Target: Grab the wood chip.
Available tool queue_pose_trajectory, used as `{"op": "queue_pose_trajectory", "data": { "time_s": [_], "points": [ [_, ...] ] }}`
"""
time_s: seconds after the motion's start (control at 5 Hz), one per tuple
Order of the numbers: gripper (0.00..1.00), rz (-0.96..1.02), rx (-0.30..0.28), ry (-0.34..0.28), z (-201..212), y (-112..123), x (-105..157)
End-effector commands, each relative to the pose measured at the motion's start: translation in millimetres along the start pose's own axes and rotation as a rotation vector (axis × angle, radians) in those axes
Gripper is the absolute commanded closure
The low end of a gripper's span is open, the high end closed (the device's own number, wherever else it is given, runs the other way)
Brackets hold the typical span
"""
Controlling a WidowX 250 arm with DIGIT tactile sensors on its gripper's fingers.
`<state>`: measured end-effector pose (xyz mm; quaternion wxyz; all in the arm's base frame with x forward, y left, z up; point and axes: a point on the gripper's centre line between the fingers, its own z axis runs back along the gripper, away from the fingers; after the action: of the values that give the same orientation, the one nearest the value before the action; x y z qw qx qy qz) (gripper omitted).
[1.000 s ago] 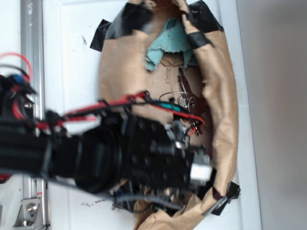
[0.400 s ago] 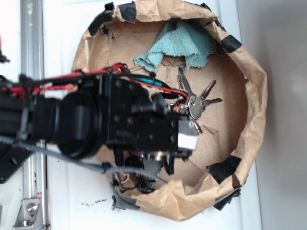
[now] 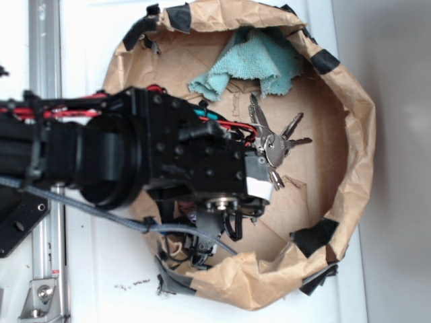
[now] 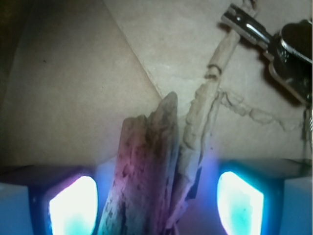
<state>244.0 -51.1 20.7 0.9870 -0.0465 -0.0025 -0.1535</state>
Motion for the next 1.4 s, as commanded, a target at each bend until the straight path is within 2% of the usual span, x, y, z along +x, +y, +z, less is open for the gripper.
{"op": "queue_pose_trajectory", "data": {
  "time_s": [0.0,0.2,0.4,0.6,0.8,1.0,1.2],
  "points": [
    [1.0,0.148,0.079,0.058,-34.5,-11.1,8.5],
    [1.0,0.128,0.056,-0.012,-20.4,-9.2,4.3],
    [1.0,0.118,0.072,-0.079,-7.6,-5.9,-1.7],
    [1.0,0.13,0.091,-0.104,5.1,-3.7,-4.2],
    [1.0,0.094,0.072,-0.112,21.7,-1.3,-2.4],
    [1.0,0.141,0.08,-0.133,58.5,-1.9,-0.5],
    [1.0,0.143,0.096,-0.277,87.4,3.5,-10.7]
  ]
}}
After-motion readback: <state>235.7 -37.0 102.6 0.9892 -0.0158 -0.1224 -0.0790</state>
